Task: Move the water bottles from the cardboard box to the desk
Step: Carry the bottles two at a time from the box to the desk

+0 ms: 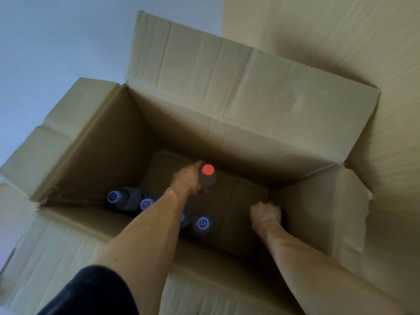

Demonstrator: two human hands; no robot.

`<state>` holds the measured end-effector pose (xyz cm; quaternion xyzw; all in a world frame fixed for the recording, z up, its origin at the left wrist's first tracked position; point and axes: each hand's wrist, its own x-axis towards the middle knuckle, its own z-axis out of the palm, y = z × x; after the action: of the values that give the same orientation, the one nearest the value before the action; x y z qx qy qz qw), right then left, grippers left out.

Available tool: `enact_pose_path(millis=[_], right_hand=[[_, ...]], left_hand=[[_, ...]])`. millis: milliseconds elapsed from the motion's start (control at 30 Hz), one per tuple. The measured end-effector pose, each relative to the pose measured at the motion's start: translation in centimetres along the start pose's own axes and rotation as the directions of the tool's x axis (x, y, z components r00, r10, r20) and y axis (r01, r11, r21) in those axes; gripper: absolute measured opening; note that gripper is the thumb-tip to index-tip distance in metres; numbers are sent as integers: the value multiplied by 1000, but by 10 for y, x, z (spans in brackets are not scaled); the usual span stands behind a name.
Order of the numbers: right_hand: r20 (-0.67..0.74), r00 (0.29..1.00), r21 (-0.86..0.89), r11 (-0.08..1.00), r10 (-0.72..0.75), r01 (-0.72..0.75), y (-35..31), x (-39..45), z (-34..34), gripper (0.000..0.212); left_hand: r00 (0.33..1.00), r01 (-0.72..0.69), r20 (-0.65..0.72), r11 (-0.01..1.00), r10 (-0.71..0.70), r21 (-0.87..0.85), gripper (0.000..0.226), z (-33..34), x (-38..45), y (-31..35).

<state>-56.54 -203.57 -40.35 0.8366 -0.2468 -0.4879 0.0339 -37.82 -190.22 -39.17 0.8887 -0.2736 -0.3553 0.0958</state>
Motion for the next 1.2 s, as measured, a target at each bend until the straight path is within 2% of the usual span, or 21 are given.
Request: enact_pose_path(millis=[200, 433, 600, 700, 867, 967, 1100, 1167, 1200], right_hand=[[-19, 999, 140, 990, 27, -25, 0, -2, -9, 41], [-195, 980, 373, 927, 35, 41, 17, -29, -34, 38], [-379, 924, 506, 846, 46, 166, 31, -73, -59, 68], [-469, 883, 561, 778, 19, 281, 41, -100, -77, 70], [-619, 784, 653, 586, 49, 479, 58, -134, -100, 81], [-648, 748, 728, 407, 144, 552, 64, -146, -112, 83], [-585, 787, 807, 47, 196, 589, 65, -155, -123, 50], [-574, 798, 806, -46, 184, 591, 66, -159, -128, 34], [-575, 800, 800, -88, 171, 593, 66, -161, -132, 30]], left_hand=[[997, -60, -51, 998, 59, -19, 71, 1, 3, -1], [989, -142, -80, 968, 128, -208, 61, -16, -16, -2], [981, -190, -91, 936, 170, -296, 53, -47, -40, 6], [980, -200, -63, 892, 191, -406, 48, -69, -57, 12], [971, -238, -112, 773, 213, -589, 50, -110, -93, 23], [970, -235, -125, 681, 207, -693, 51, -132, -114, 30], [965, -251, -157, 585, 207, -771, 42, -157, -133, 36], [965, -252, -165, 534, 206, -807, 30, -166, -141, 40], [964, -251, -162, 512, 213, -821, 36, -170, -144, 42]])
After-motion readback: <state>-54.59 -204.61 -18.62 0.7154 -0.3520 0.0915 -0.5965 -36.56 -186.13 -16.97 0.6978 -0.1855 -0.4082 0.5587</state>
